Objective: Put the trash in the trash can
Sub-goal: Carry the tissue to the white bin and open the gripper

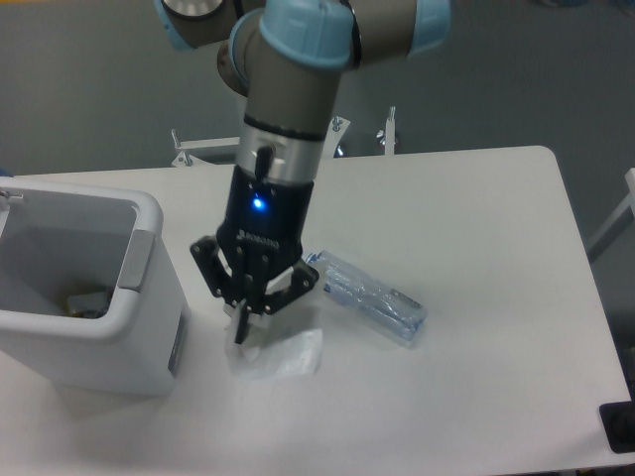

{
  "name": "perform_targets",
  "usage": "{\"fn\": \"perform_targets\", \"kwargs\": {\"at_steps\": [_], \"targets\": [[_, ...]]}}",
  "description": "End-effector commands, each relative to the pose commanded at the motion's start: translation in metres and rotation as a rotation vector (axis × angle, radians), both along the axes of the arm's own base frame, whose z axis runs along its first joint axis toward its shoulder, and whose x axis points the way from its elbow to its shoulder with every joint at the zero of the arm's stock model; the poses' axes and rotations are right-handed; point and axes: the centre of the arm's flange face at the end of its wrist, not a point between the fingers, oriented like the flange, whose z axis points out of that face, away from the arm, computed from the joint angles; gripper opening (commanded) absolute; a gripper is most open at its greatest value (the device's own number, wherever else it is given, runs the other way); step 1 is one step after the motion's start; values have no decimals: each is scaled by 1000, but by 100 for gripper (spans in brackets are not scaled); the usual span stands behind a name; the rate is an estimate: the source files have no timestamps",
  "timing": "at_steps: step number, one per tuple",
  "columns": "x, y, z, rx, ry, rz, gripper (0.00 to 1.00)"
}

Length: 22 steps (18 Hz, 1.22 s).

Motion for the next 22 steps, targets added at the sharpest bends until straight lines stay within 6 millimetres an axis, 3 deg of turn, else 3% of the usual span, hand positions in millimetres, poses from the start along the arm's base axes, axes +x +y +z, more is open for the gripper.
{"fn": "perform_targets", "kwargs": {"at_steps": [4, 8, 13, 15, 16, 17, 18, 22], "targets": [[33, -11, 30, 55, -18, -29, 0], [84, 1, 39, 65, -33, -90, 0], [139, 13, 18, 27, -65, -166, 0], [152, 17, 7, 12, -69, -196, 11], [154, 18, 0, 7, -72, -202, 27], [156, 19, -4, 3, -71, -211, 58], [159, 19, -10, -6, -64, -223, 95], [164, 16, -30, -36, -71, -244, 100]]}}
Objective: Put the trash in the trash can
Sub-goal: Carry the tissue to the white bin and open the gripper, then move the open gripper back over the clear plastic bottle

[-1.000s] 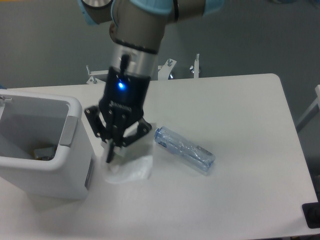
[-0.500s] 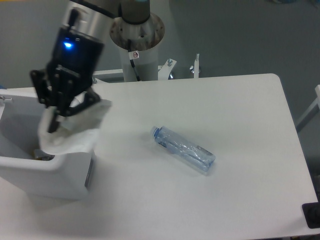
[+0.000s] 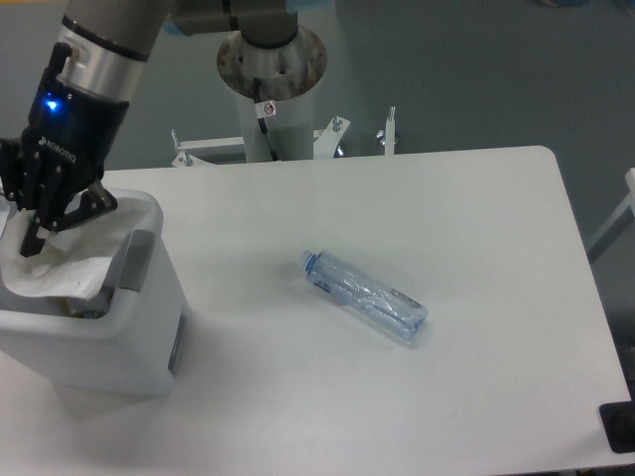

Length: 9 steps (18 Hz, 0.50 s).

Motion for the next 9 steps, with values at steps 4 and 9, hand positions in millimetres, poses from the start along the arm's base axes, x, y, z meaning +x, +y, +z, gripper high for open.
{"fn": "perform_targets", "kwargs": {"at_steps": [4, 9], "targets": [[1, -1, 0, -2, -2, 4, 100], [-22, -3, -6, -36, 37, 74, 100]]}}
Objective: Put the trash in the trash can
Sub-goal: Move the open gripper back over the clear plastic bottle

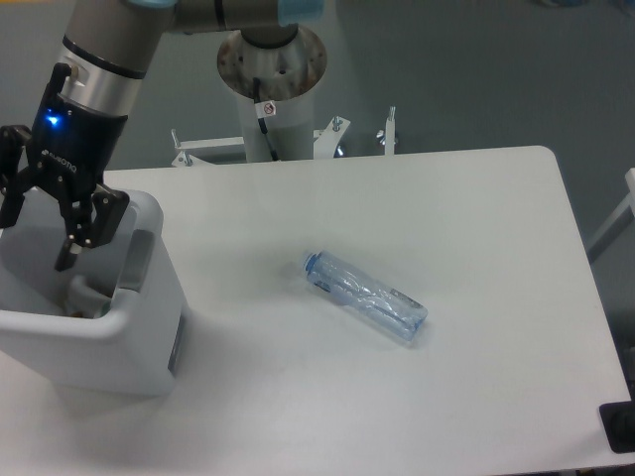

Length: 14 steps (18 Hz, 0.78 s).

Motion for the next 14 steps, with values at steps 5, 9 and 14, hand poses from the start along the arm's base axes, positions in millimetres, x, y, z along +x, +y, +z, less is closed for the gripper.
{"fn": "perform_targets", "kwargs": {"at_steps": [5, 9, 14], "targets": [[-111, -42, -13, -41, -29, 242, 100], [-189, -85, -36, -77, -88, 427, 100], [-258, -127, -93, -183, -120, 580, 100]]}}
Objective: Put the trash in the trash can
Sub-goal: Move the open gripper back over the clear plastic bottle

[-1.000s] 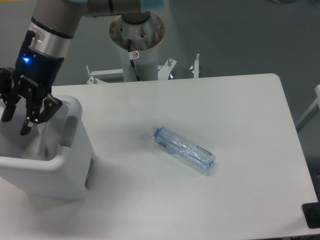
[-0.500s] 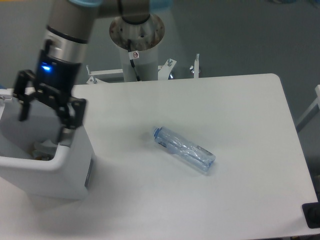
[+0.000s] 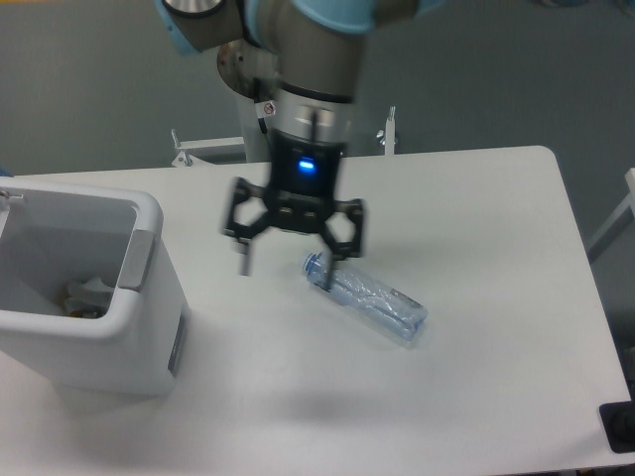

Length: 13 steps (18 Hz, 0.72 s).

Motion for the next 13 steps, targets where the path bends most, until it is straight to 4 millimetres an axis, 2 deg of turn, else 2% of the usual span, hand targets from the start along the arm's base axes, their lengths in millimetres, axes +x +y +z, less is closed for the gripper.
{"fn": "perform_targets", "kwargs": {"at_steps": [4, 7, 13], "targets": [[-30, -14, -33, -37, -47, 53, 100], [-31, -21, -55, -60, -81, 63, 100], [-37, -35, -77, -80, -124, 98, 100]]}}
